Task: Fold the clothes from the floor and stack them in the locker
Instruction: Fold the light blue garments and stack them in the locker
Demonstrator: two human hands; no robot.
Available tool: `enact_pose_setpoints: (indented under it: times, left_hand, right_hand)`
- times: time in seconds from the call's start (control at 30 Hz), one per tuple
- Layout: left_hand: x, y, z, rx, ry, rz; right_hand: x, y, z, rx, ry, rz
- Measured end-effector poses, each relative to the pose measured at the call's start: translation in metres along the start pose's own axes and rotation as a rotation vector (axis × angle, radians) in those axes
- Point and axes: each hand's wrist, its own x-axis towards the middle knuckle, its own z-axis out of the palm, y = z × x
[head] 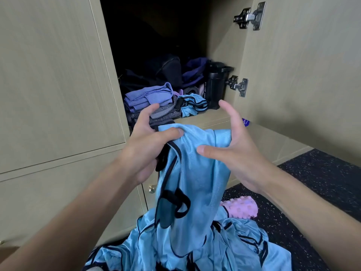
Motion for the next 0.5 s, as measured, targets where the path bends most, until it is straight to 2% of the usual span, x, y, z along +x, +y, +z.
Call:
enact_pose_setpoints:
  times: [0.17,0.33,0.43,0.5]
  left_hand:
    - [-0.001,-0.007,0.001,0.067,0.043,-0.099]
    - [-0.016,-0.024,0.011,0.089,-0.11,-0.226]
    - [-0.019,-0.029,0.015,0.052,-0.078,-0.147]
    - [-0.017,-0.027,0.016,-0.054,-0.017,-0.087]
  right_hand:
    - [0.008,0.002,0.002,0.019,0.118,-0.017]
    - [0.011,0.006,-0.002,-0.009,0.183,0.003]
    - [0.012,0.006,-0.006,-0.04,0.203,0.033]
    - [0.013,0.004,-0.01,-0.032,0.16,0.062]
